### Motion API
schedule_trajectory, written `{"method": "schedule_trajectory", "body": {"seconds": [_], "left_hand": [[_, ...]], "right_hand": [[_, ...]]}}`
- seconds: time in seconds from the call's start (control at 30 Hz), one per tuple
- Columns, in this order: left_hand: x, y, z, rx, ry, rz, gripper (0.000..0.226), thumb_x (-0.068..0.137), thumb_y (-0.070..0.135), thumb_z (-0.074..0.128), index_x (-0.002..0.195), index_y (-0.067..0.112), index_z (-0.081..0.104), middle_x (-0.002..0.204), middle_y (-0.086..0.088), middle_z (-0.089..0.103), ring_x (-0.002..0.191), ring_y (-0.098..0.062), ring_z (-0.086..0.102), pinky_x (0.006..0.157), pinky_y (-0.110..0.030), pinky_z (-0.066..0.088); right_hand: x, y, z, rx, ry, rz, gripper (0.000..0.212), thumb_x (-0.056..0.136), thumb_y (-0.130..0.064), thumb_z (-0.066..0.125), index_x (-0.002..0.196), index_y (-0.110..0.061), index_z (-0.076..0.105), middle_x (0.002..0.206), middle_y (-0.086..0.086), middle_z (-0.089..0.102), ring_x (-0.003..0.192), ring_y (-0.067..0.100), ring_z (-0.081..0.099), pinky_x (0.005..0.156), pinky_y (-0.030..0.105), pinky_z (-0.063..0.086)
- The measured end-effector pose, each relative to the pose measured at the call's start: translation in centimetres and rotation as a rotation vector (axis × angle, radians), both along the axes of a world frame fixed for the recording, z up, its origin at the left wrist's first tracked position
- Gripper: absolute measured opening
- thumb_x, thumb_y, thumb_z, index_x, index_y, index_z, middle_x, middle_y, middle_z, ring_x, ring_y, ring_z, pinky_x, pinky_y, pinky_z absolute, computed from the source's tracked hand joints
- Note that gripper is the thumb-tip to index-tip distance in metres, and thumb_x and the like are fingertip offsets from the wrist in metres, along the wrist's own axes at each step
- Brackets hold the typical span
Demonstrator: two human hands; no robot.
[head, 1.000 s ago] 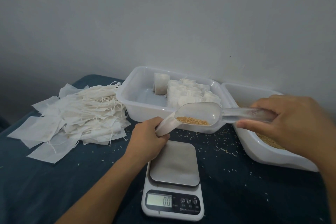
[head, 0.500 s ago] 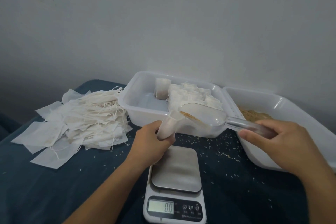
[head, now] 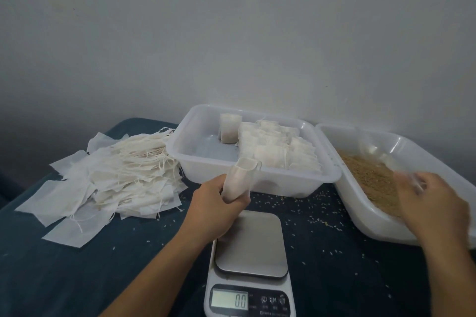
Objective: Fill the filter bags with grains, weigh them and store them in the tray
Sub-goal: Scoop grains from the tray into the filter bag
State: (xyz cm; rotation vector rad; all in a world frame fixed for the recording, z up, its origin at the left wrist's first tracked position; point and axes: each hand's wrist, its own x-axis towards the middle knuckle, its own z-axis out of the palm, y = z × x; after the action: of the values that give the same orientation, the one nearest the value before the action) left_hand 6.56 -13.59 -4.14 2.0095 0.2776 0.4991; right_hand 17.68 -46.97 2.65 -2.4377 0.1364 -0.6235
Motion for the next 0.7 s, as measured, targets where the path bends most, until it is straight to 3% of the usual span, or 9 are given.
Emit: {"method": "schedule_trajectory", "body": {"seconds": [0.07,0.17,0.27,0.33,0.43,0.53,0.6,0.63,0.7], "left_hand": [[0.0,-0.1,0.1,-0.007,0.0,-0.009,0.017,0.084,0.042,0.076,0.081,0.029,0.066,0.075,0.01,0.069,0.068,-0.007,0.062,0.056,-0.012,0.045],[-0.2,-0.1,0.2,-0.037,0.005,-0.024,0.017,0.085,0.046,0.075,0.082,0.031,0.066,0.076,0.011,0.07,0.07,-0.007,0.065,0.057,-0.012,0.047],[-0.3,-0.2,0.3,-0.11,0.018,-0.048,0.013,0.088,0.045,0.074,0.086,0.034,0.068,0.078,0.01,0.073,0.072,-0.01,0.07,0.06,-0.018,0.051],[-0.4,-0.4,0.6,-0.193,0.025,-0.084,0.008,0.092,0.045,0.072,0.093,0.037,0.069,0.084,0.015,0.075,0.074,-0.008,0.074,0.06,-0.016,0.051],[-0.4,-0.7,1.0,-0.412,0.032,-0.155,0.014,0.096,0.043,0.069,0.103,0.031,0.072,0.091,0.01,0.078,0.079,-0.011,0.077,0.067,-0.017,0.057],[-0.6,-0.7,1.2,-0.534,0.044,-0.191,0.019,0.099,0.038,0.067,0.107,0.022,0.074,0.095,0.003,0.078,0.086,-0.016,0.076,0.08,-0.033,0.063],[-0.6,-0.7,1.2,-0.524,0.054,-0.186,0.021,0.099,0.039,0.066,0.105,0.022,0.075,0.095,0.004,0.078,0.084,-0.016,0.076,0.079,-0.033,0.063],[-0.6,-0.8,1.3,-0.506,0.062,-0.182,0.021,0.099,0.041,0.065,0.103,0.023,0.076,0.094,0.006,0.078,0.08,-0.015,0.075,0.075,-0.03,0.062],[-0.6,-0.9,1.3,-0.481,0.066,-0.195,0.02,0.098,0.042,0.066,0.096,0.027,0.078,0.092,0.009,0.077,0.076,-0.011,0.073,0.071,-0.026,0.06]], "right_hand": [[1.1,-1.2,-0.2,-0.049,0.071,-0.076,0.05,0.101,-0.056,0.046,0.116,-0.013,0.065,0.096,0.013,0.066,0.086,0.035,0.059,0.079,0.047,0.049],[1.5,-1.5,-0.4,-0.13,0.158,-0.107,0.044,0.099,-0.053,0.047,0.096,-0.015,0.067,0.081,0.01,0.062,0.072,0.034,0.056,0.068,0.041,0.048],[1.2,-0.8,-0.9,-0.208,0.222,-0.116,0.036,0.096,-0.057,0.052,0.091,-0.025,0.066,0.081,0.004,0.06,0.075,0.031,0.056,0.077,0.046,0.053],[1.3,-0.7,-1.1,-0.245,0.261,-0.12,0.033,0.094,-0.06,0.055,0.086,-0.029,0.064,0.081,0.0,0.059,0.074,0.027,0.054,0.079,0.044,0.053],[1.6,-1.0,-0.8,-0.253,0.299,-0.084,0.032,0.095,-0.052,0.058,0.075,-0.029,0.066,0.076,-0.005,0.057,0.066,0.019,0.049,0.069,0.037,0.046],[1.4,-0.6,-0.6,-0.253,0.314,-0.043,0.027,0.098,-0.041,0.058,0.1,-0.021,0.077,0.092,0.003,0.068,0.08,0.027,0.059,0.076,0.041,0.049],[0.9,0.4,-0.5,-0.204,0.173,-0.029,0.041,0.098,-0.039,0.059,0.13,-0.015,0.068,0.123,0.014,0.069,0.111,0.039,0.06,0.096,0.048,0.048],[0.4,1.1,-0.3,-0.15,0.02,-0.004,0.043,0.098,-0.038,0.06,0.134,-0.015,0.065,0.128,0.015,0.067,0.118,0.039,0.058,0.102,0.051,0.046],[-1.5,3.4,0.4,0.015,-0.311,0.129,0.033,0.098,-0.039,0.06,0.126,-0.023,0.066,0.119,-0.004,0.069,0.111,0.021,0.062,0.097,0.041,0.052]]}}
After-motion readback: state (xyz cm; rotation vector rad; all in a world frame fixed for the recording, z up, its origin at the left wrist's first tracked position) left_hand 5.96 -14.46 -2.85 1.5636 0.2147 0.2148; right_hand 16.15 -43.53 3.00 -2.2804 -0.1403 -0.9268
